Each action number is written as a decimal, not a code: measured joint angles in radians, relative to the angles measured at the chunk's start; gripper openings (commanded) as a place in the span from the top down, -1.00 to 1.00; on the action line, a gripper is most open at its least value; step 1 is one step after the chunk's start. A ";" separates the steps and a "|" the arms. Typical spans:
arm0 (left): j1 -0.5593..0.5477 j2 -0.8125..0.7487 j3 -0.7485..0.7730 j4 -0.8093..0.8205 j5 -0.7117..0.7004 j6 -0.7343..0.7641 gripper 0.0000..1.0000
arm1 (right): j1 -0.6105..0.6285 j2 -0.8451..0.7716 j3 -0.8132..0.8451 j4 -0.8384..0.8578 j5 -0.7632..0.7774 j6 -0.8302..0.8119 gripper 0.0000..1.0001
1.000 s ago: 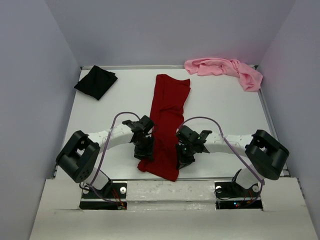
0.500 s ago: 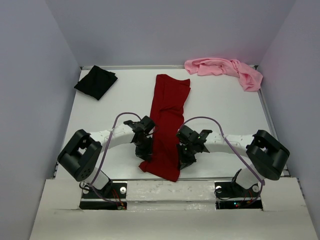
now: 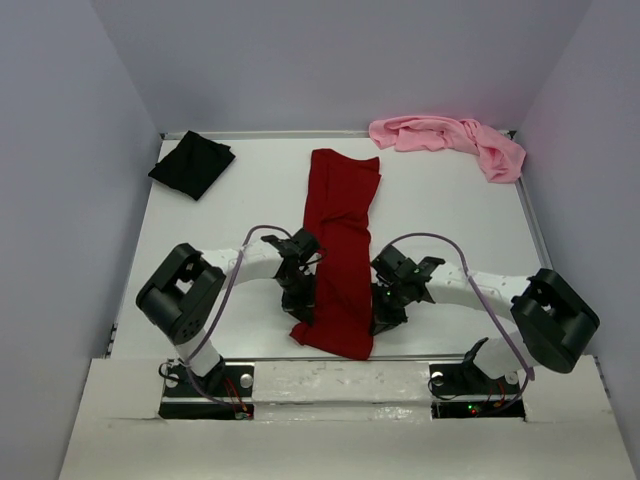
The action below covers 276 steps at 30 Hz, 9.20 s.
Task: Fold and stack the t-shirts
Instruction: Fold the tshirt
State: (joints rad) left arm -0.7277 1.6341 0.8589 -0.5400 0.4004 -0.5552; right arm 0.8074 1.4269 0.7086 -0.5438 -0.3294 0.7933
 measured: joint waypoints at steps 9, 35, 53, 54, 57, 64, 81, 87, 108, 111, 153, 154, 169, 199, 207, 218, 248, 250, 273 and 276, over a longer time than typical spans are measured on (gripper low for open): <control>-0.052 0.139 0.142 0.011 0.072 0.005 1.00 | -0.035 0.003 -0.005 -0.026 -0.001 -0.024 1.00; 0.002 0.278 0.310 -0.003 0.106 0.002 1.00 | -0.225 0.229 0.182 -0.087 -0.030 -0.218 1.00; 0.150 0.484 0.631 -0.107 0.115 0.143 1.00 | -0.365 0.502 0.520 -0.101 -0.066 -0.296 1.00; 0.150 0.484 0.631 -0.106 0.115 0.145 1.00 | -0.368 0.506 0.526 -0.101 -0.067 -0.299 1.00; 0.150 0.476 0.623 -0.100 0.114 0.147 1.00 | -0.370 0.504 0.528 -0.105 -0.073 -0.304 1.00; 0.149 0.376 0.494 -0.063 0.056 0.169 1.00 | -0.370 0.414 0.443 -0.155 -0.073 -0.319 1.00; 0.099 0.254 0.317 -0.106 0.045 0.179 1.00 | -0.369 0.237 0.313 -0.291 -0.097 -0.325 1.00; 0.082 0.239 0.293 -0.106 0.054 0.164 1.00 | -0.369 0.211 0.287 -0.310 -0.105 -0.332 1.00; 0.047 0.056 0.174 -0.088 0.047 0.045 -0.98 | -0.370 0.168 0.223 -0.339 -0.112 -0.358 -0.06; 0.047 0.009 0.157 -0.080 0.042 0.031 -0.98 | -0.370 0.135 0.203 -0.338 -0.119 -0.356 -0.06; 0.034 -0.151 -0.172 0.260 0.127 -0.189 -0.79 | -0.322 -0.095 -0.175 0.065 -0.232 -0.068 0.08; 0.031 -0.148 -0.172 0.264 0.130 -0.190 -0.77 | -0.315 -0.092 -0.175 0.067 -0.229 -0.064 0.08; -0.012 -0.098 -0.167 0.291 0.167 -0.202 -0.15 | -0.275 -0.084 -0.175 0.081 -0.217 -0.035 0.96; -0.021 -0.025 0.012 0.104 0.059 -0.100 0.86 | -0.269 -0.062 0.057 -0.089 -0.173 -0.099 1.00; 0.012 -0.025 0.068 0.023 0.020 -0.071 0.87 | -0.269 -0.036 0.116 -0.148 -0.135 -0.129 1.00; 0.031 -0.027 0.126 -0.046 0.013 -0.058 0.88 | -0.269 0.014 0.236 -0.196 -0.092 -0.169 1.00; 0.157 -0.027 0.327 -0.166 0.048 -0.012 0.95 | -0.385 0.149 0.480 -0.282 -0.051 -0.264 1.00; 0.161 -0.027 0.327 -0.164 0.049 -0.010 0.95 | -0.395 0.179 0.500 -0.282 -0.050 -0.274 1.00; 0.219 0.128 0.428 -0.114 0.013 0.035 0.98 | -0.462 0.304 0.626 -0.253 -0.040 -0.327 1.00; 0.219 0.145 0.439 -0.114 0.005 0.039 1.00 | -0.465 0.317 0.626 -0.242 -0.037 -0.327 1.00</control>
State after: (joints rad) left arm -0.5083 1.7794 1.2984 -0.6540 0.4053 -0.5159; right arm 0.3420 1.7439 1.3346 -0.7860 -0.3664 0.4664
